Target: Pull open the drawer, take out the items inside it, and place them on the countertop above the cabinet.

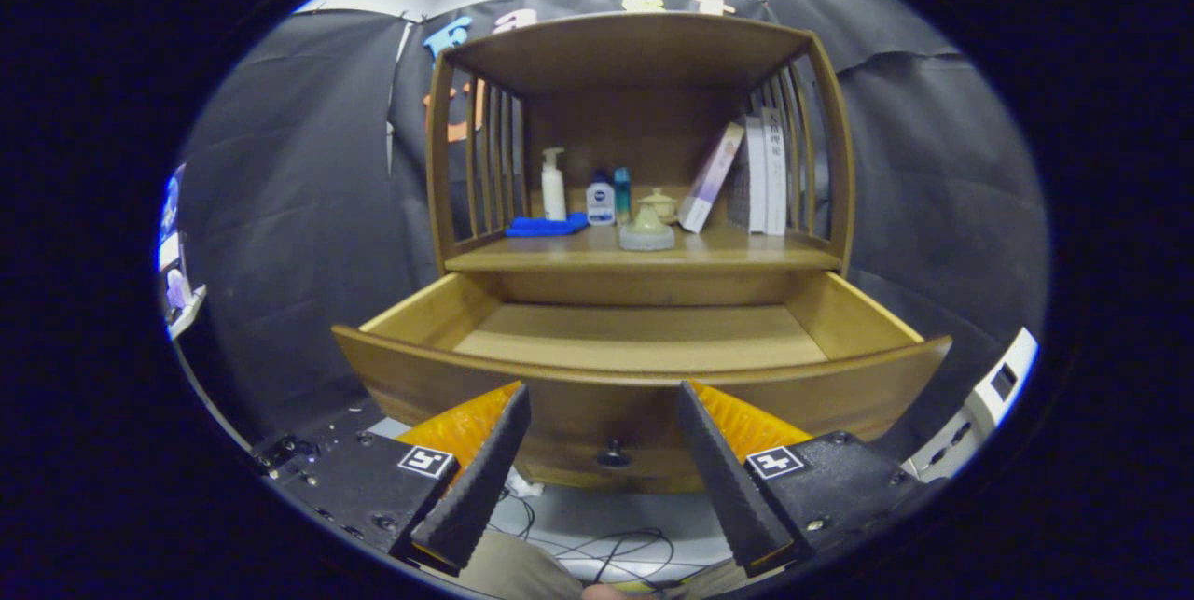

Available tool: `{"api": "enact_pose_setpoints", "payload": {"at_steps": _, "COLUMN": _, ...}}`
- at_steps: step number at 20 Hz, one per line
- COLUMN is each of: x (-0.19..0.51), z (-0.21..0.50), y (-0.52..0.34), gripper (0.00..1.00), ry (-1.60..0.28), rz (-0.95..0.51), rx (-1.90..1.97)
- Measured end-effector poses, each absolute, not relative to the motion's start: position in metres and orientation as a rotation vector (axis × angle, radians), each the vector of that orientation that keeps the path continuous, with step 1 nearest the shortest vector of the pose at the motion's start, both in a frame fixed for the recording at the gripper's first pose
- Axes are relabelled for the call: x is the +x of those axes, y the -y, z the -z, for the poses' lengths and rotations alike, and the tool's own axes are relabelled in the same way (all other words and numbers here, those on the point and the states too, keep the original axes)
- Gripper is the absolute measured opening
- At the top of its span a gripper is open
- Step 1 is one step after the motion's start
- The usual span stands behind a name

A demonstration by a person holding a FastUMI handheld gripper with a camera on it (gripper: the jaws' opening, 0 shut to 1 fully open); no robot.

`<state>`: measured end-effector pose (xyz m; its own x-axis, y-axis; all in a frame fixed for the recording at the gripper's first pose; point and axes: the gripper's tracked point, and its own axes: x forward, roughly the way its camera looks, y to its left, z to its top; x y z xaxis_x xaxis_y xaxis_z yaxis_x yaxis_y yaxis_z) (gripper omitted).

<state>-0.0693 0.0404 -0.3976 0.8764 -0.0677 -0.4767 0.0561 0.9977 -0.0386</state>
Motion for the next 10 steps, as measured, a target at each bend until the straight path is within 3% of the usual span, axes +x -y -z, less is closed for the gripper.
{"api": "enact_pose_setpoints", "payload": {"at_steps": 10, "x": -0.055, "z": 0.435, "y": -0.030, "gripper": 0.99, "ry": -0.534, "rz": 0.210, "rx": -0.044}}
